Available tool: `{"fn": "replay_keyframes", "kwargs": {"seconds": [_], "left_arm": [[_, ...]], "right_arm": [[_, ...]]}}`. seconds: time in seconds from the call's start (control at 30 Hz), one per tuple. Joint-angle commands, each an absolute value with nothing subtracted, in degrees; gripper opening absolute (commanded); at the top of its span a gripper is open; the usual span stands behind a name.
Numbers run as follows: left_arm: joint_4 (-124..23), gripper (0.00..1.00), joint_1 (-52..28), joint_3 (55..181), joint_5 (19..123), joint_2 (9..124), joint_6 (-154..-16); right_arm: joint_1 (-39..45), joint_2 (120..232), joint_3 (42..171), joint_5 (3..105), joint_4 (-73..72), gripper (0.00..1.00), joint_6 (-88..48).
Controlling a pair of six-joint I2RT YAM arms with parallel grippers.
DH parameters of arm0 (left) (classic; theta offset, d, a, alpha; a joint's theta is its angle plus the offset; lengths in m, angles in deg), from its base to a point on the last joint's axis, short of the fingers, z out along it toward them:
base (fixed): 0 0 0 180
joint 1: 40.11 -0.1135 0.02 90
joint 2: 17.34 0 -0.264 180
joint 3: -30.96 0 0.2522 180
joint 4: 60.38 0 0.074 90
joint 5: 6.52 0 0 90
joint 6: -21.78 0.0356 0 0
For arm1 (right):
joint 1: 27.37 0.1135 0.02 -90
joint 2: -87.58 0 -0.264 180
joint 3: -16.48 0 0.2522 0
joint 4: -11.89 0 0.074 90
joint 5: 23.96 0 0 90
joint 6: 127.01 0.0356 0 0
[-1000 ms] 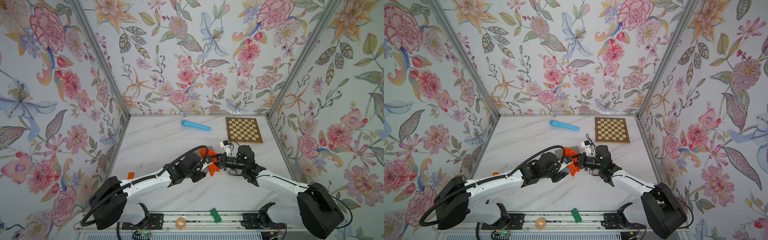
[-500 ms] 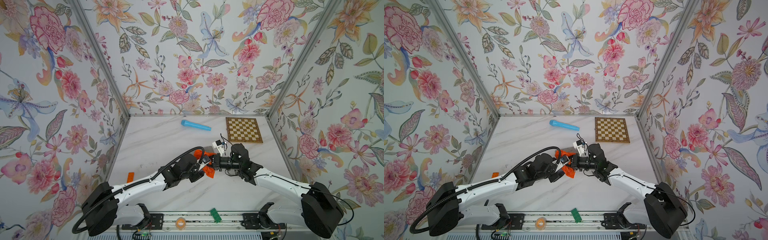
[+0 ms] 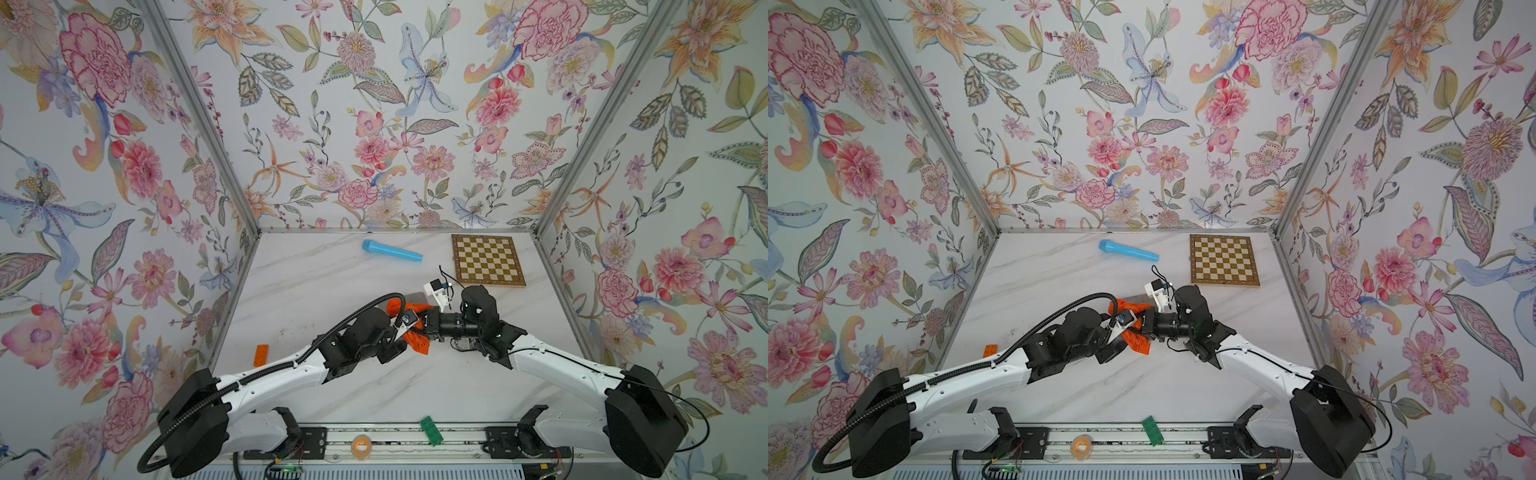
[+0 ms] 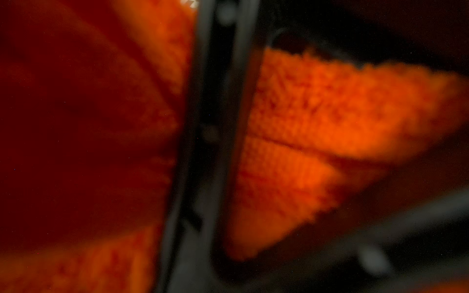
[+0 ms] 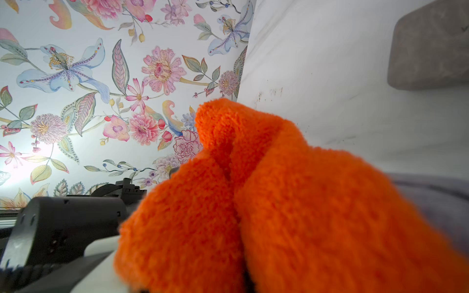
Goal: Wipe the eyeglass case
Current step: Wipe the dirt from the eyeglass case.
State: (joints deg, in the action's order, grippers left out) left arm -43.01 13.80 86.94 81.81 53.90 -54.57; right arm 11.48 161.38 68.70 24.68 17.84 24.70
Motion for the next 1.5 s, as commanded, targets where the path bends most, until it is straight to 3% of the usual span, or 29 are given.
{"fn": "replay_keyframes", "kwargs": {"seconds": [0.0, 0.1, 0.2, 0.4, 0.5, 0.7, 0.8, 1.03, 1.27, 1.37, 1.47], "left_arm": [[-55.67, 0.45, 14.11, 88.11, 81.10, 51.07, -54.16], [-55.70, 0.45, 14.12, 87.74, 81.54, 50.45, -54.05], [-55.39, 0.45, 14.12, 88.28, 81.92, 50.16, -54.10], [-56.21, 0.45, 14.18, 88.11, 82.00, 50.43, -55.62], [-56.29, 0.45, 14.10, 87.83, 82.24, 50.04, -55.76], [-55.44, 0.45, 14.15, 87.62, 81.65, 49.29, -55.22], [-54.67, 0.45, 14.21, 87.48, 81.70, 48.85, -55.11], [-53.16, 0.45, 14.21, 86.70, 81.50, 48.50, -54.60], [-53.34, 0.45, 14.17, 86.23, 81.50, 47.64, -54.24], [-53.54, 0.46, 14.21, 86.33, 81.73, 47.70, -54.39], [-53.98, 0.45, 14.21, 86.82, 81.72, 48.46, -54.67]], "right_arm": [[8.93, 162.84, 69.30, 24.43, 7.93, 0.00, 21.98], [3.07, 160.90, 73.47, 26.27, -4.18, 0.00, 13.49], [1.36, 160.22, 74.36, 25.97, -5.01, 0.00, 13.14], [13.75, 164.07, 71.17, 27.76, 10.96, 0.00, 23.36], [13.98, 165.83, 69.66, 26.01, 15.17, 0.00, 25.95], [1.71, 163.71, 75.80, 25.47, -5.59, 0.00, 11.00], [1.98, 162.55, 78.74, 27.33, -8.30, 0.00, 8.39], [12.62, 168.51, 75.46, 26.73, 10.75, 0.00, 20.53], [1.89, 166.37, 79.74, 25.31, -4.44, 0.00, 8.61], [3.68, 167.17, 80.89, 24.82, -3.27, 0.00, 9.66], [10.78, 170.66, 78.81, 24.37, 7.65, 0.00, 15.81]]}}
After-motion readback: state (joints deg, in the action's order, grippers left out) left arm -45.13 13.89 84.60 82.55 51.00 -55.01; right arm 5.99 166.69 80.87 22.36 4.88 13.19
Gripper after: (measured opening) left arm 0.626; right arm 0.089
